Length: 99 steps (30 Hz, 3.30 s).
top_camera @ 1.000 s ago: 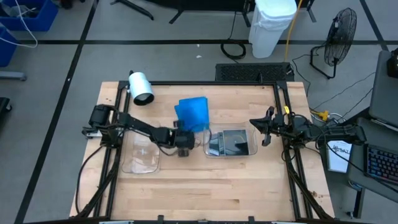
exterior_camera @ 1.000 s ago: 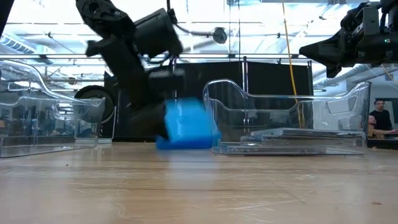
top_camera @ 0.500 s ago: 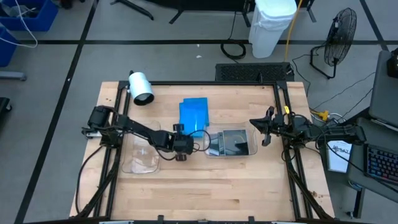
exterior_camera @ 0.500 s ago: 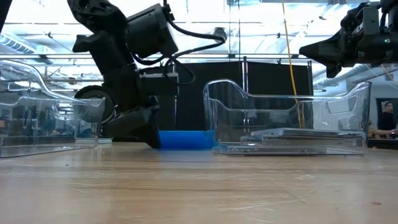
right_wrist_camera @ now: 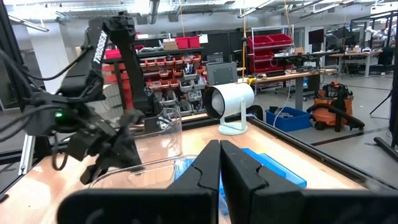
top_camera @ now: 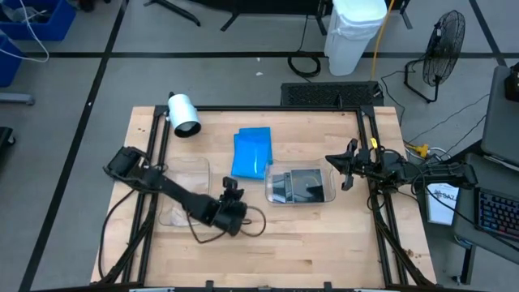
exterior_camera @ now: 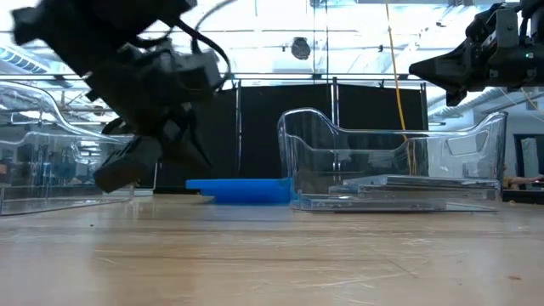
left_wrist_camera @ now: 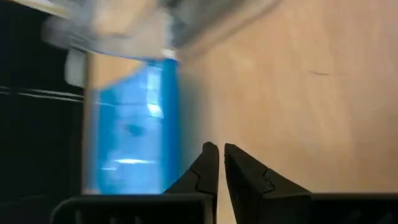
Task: Pick & place jewel cases by type
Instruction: Put the blue CD case into the left transparent bin
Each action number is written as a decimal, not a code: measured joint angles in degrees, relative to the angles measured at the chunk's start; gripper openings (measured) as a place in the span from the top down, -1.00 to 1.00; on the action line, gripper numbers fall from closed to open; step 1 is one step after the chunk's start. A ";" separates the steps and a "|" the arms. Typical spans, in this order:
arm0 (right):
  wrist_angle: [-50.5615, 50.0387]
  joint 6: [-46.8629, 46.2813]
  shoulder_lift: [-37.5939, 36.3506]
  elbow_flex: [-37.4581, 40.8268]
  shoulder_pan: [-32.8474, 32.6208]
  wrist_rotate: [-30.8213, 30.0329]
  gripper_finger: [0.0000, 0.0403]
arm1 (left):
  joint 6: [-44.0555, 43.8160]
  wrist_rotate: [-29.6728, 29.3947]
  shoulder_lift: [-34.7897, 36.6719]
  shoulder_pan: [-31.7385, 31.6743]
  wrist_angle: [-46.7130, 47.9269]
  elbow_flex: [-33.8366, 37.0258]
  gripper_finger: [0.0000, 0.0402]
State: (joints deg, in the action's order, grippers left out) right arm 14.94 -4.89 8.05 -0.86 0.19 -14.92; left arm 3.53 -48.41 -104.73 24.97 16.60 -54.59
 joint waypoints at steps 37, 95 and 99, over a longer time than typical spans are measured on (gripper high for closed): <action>0.07 0.01 0.39 0.00 -0.01 0.00 0.98 | 6.16 1.21 -7.80 -13.62 -4.96 -0.26 -0.20; 0.07 0.01 0.38 0.00 -0.02 0.00 0.98 | 11.91 -40.12 23.04 11.65 -0.37 -14.15 0.82; 0.09 0.00 0.37 0.00 -0.02 0.00 0.98 | 1.07 -16.93 25.08 12.57 2.50 -21.84 0.82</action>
State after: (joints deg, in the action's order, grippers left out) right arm 15.03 -4.89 8.43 -0.86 0.16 -14.92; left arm 4.60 -65.34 -79.65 37.54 19.10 -76.43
